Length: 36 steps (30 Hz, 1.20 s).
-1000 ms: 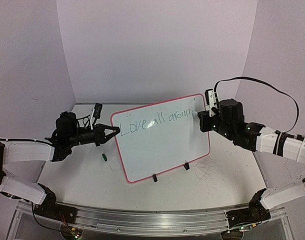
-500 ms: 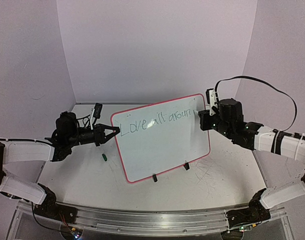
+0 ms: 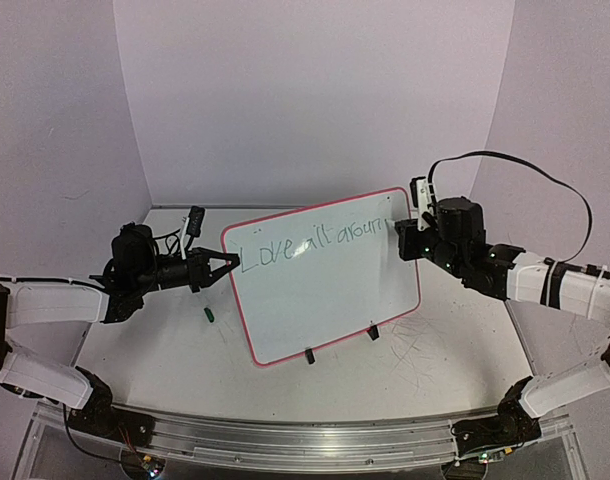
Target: Write a sentence on the whiteboard
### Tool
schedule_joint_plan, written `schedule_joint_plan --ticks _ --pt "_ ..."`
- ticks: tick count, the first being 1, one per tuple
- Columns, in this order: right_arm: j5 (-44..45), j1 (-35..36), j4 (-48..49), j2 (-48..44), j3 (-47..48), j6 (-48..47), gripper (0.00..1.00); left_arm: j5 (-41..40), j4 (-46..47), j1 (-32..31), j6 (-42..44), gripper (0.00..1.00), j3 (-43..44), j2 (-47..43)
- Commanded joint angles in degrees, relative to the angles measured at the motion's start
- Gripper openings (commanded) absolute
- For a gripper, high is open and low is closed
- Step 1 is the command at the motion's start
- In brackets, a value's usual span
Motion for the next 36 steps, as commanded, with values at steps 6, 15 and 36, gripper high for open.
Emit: schedule_joint_plan --ticks 6,15,36 --pt "-3.7 -0.2 1.8 0.4 0.7 -0.2 0.0 -1.4 -4.9 0.2 5.3 0.0 -0.2 0.3" --pt "-3.4 -0.2 -0.2 -1.6 -2.3 1.0 0.0 -1.5 -4.9 0.2 5.2 0.0 -0.3 0.3" --pt "2.2 -0.2 2.5 1.9 2.9 -0.4 0.0 -1.2 -4.9 0.2 5.0 0.0 -0.2 0.3"
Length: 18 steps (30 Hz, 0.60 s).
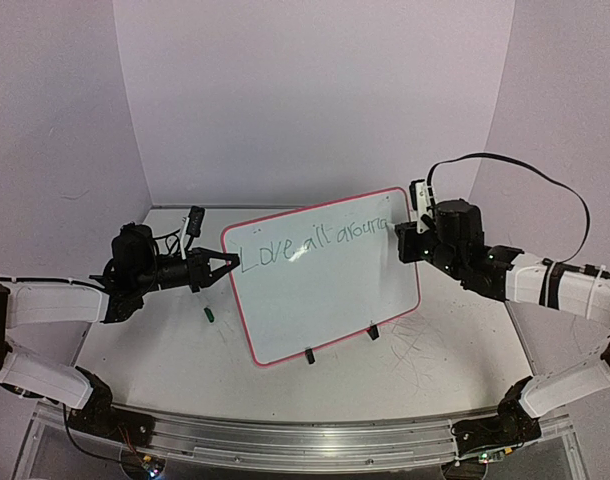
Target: Write a sentence on the whiteboard
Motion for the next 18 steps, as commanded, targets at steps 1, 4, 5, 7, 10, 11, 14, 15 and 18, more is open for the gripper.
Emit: schedule_joint_plan --ticks 1,4,5,7,10,11,14,15,18 --pt "1.7 -0.2 2.7 2.1 4.2 -0.8 0.0 -1.1 -4.8 0.2 5.3 0.0 -0.1 0.4" --pt "2.0 -0.2 3.2 2.8 5.1 -0.9 0.0 -1.1 -4.8 0.2 5.3 0.0 -0.1 0.5" --pt "2.3 -0.2 3.3 3.1 5.4 -0.9 0.0 -1.1 -4.8 0.2 5.4 0.0 -0.2 0.5" --pt "2.7 -0.3 3.4 3.4 6.1 -1.0 0.0 -1.1 -4.8 0.2 5.4 0.0 -0.2 0.5" --pt "2.9 -0.3 3.6 3.8 6.8 -1.2 0.0 -1.0 -4.8 0.2 5.5 0.0 -0.2 0.5" --pt "2.9 -0.3 3.6 3.9 7.0 -1.3 0.0 -1.0 -4.8 0.2 5.5 0.0 -0.1 0.5" --pt "2.6 -0.3 3.7 4.1 7.5 -1.5 0.0 -1.0 -4.8 0.2 5.5 0.0 -0.1 0.3" --pt "2.6 -0.3 3.7 4.0 7.5 -1.5 0.0 -1.1 -4.8 0.2 5.5 0.0 -0.1 0.3" --pt "1.9 -0.3 3.4 3.5 6.8 -1.3 0.0 -1.0 -4.8 0.2 5.4 0.0 -0.1 0.3"
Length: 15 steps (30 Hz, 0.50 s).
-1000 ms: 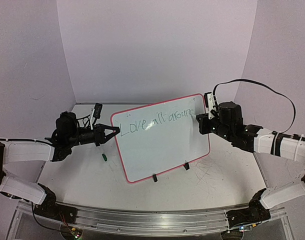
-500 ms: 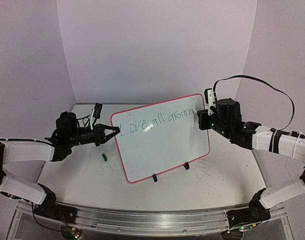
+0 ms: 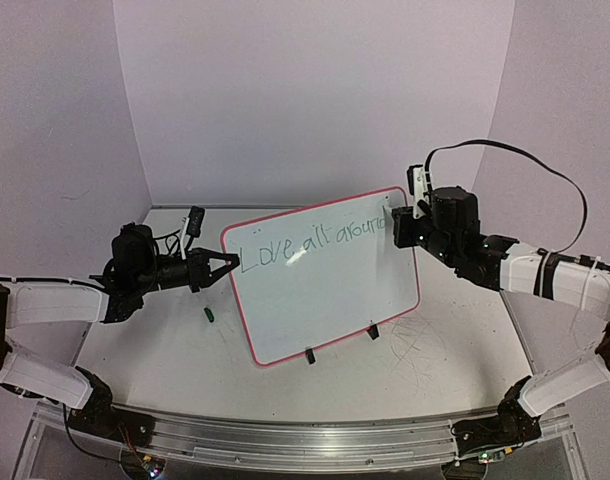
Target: Write a sentence on the whiteboard
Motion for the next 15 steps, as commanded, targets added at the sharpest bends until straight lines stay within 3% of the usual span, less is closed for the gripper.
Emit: schedule_joint_plan --ticks 1,15 --pt "-0.1 -0.3 1.0 0.0 1.3 -0.1 0.0 -1.0 -4.5 0.2 5.5 0.0 -0.1 0.3" --pt "-1.6 -0.3 -1.8 -3.7 -4.7 1.2 0.0 -1.1 -4.5 0.2 5.5 0.0 0.1 0.4"
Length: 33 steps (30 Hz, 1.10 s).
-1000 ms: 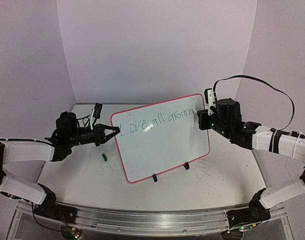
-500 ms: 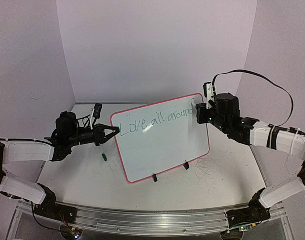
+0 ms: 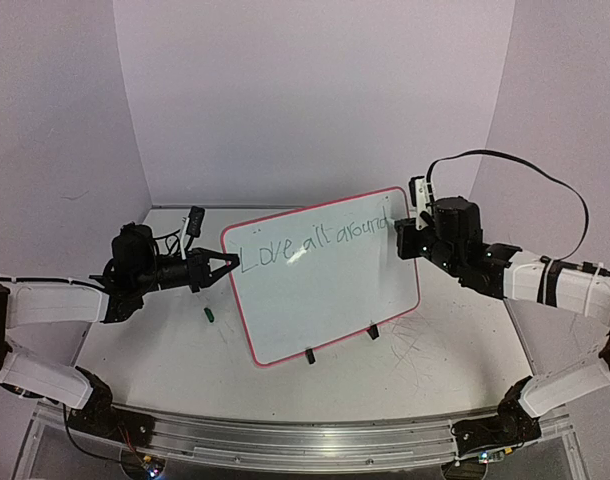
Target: Write a sentence on the whiteboard
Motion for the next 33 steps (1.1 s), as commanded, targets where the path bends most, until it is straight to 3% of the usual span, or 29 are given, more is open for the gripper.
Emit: schedule_joint_plan --ticks 1,17,25,28,33 --pt "-1.0 -0.3 -0.9 -1.8 -1.3 0.8 0.0 -1.1 -4.5 0.2 5.4 0.0 0.1 0.3" --pt "1.8 -0.3 -2.0 -3.5 -2.4 0.2 0.0 -1.5 -4.6 0.2 5.2 0.0 -0.3 0.2" --pt "-7.1 -0.2 -4.2 -16.1 -5.3 -4.4 0.0 -2.8 -4.9 0.2 4.8 0.0 -1.2 -1.3" --pt "-8.7 -0.2 -6.3 -15.3 -4.9 -6.4 0.0 -2.2 -4.9 0.2 4.8 0.0 -0.7 -0.3" --pt "-20.9 1.3 -5.7 -11.9 -2.1 -6.6 0.0 -2.4 -4.9 0.2 4.5 0.0 0.0 0.0"
